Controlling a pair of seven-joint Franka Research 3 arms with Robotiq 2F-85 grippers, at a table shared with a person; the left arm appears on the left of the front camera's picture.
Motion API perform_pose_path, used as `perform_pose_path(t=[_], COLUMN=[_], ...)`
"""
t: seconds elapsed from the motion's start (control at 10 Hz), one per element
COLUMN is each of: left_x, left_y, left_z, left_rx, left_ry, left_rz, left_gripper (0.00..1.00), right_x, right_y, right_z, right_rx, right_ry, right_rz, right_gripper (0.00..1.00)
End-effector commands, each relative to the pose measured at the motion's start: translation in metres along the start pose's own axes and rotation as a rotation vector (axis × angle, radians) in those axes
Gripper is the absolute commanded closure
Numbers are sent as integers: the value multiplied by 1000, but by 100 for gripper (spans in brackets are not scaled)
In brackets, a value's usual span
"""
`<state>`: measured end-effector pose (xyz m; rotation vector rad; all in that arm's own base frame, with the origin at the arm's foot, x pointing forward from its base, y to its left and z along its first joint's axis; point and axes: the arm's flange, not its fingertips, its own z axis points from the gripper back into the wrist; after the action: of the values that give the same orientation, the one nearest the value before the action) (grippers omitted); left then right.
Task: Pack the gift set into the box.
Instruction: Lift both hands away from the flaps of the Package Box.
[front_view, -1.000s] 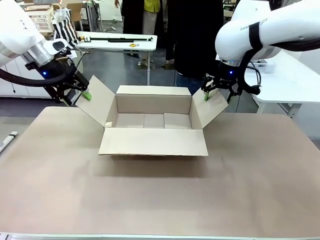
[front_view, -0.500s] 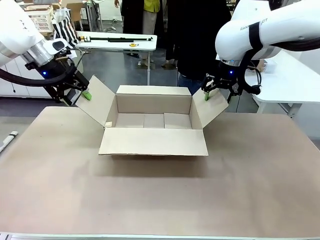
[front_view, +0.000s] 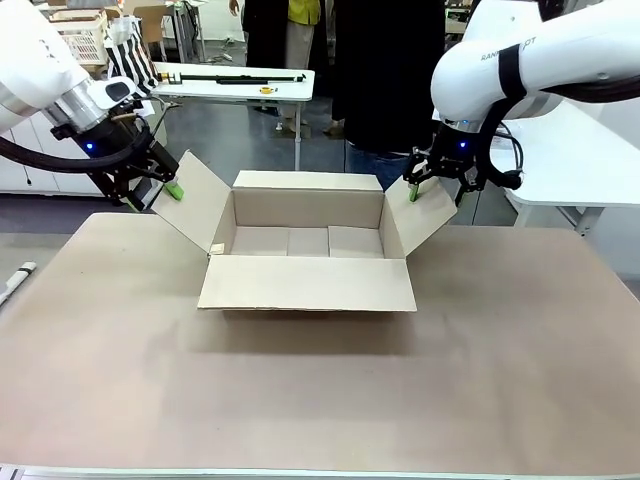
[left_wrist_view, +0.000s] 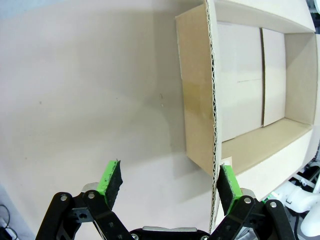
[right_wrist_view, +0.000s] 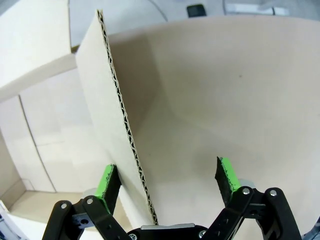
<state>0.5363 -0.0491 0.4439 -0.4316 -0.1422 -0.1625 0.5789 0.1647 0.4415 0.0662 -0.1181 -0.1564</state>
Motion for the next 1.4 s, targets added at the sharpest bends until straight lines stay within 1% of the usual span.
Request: perform_pose_path(t=[0.0, 1.3], left_x=[-1, -1], left_y=[-2, -2], left_z=[1, 1], left_rx=[22, 22], left_ry=[0, 0], left_rz=[10, 10], left_gripper=[0, 0], right_x=[1, 1], right_y=[1, 1], right_z=[3, 3], right_rx=[-22, -22], right_ry=[-7, -7], right_rz=[-22, -22], right_gripper=[0, 0])
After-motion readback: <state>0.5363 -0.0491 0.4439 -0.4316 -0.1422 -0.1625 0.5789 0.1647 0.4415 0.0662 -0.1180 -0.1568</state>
